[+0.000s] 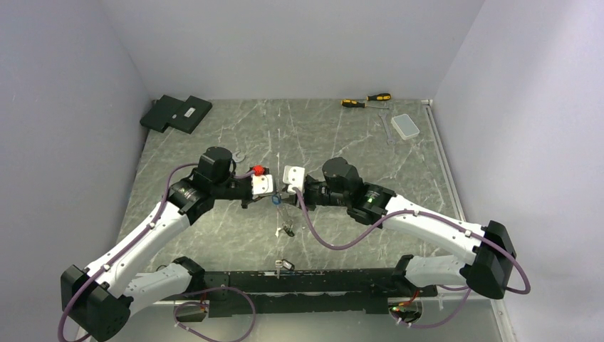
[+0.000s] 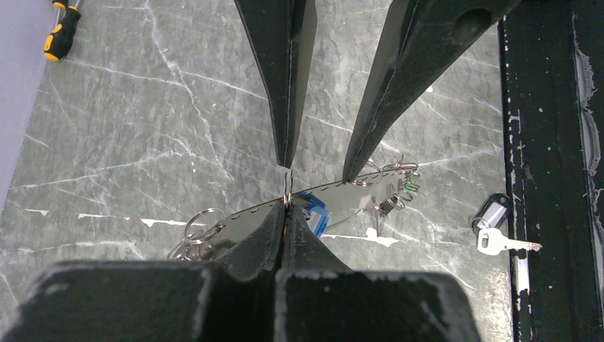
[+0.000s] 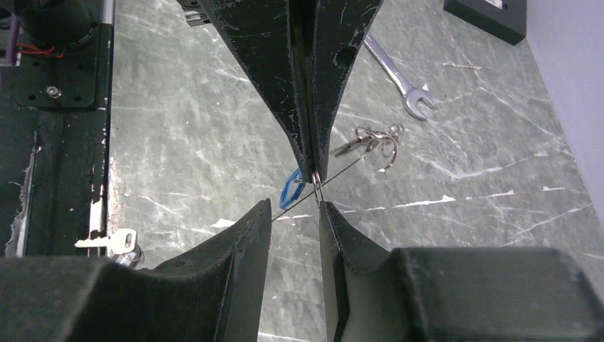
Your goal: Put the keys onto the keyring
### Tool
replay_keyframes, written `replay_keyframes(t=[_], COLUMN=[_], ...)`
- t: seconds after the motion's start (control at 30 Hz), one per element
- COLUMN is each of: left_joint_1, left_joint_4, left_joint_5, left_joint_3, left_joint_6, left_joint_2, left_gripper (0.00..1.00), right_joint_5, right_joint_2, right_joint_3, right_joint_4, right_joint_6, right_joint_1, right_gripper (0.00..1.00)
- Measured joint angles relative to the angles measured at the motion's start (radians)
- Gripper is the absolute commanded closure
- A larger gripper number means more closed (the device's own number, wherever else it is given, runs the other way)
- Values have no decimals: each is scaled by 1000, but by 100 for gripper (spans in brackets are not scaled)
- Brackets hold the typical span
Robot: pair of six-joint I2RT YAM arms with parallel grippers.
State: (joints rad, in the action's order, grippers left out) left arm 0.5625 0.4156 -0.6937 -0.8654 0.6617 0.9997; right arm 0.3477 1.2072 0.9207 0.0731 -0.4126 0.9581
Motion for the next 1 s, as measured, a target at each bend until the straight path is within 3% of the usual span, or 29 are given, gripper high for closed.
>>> replay_keyframes(t=[1.0], left_joint_1=[0], left_joint_4=[-27], left_joint_5=[-34], left_joint_3=[0], left_joint_6=[-28], left_joint_2=[0], left_gripper=[100], right_joint_5=[1], right_joint_2=[14], right_joint_3=[-18], right_joint_4=[-129], right_joint_6=[-30], right_joint_1=[0], right_gripper=[73])
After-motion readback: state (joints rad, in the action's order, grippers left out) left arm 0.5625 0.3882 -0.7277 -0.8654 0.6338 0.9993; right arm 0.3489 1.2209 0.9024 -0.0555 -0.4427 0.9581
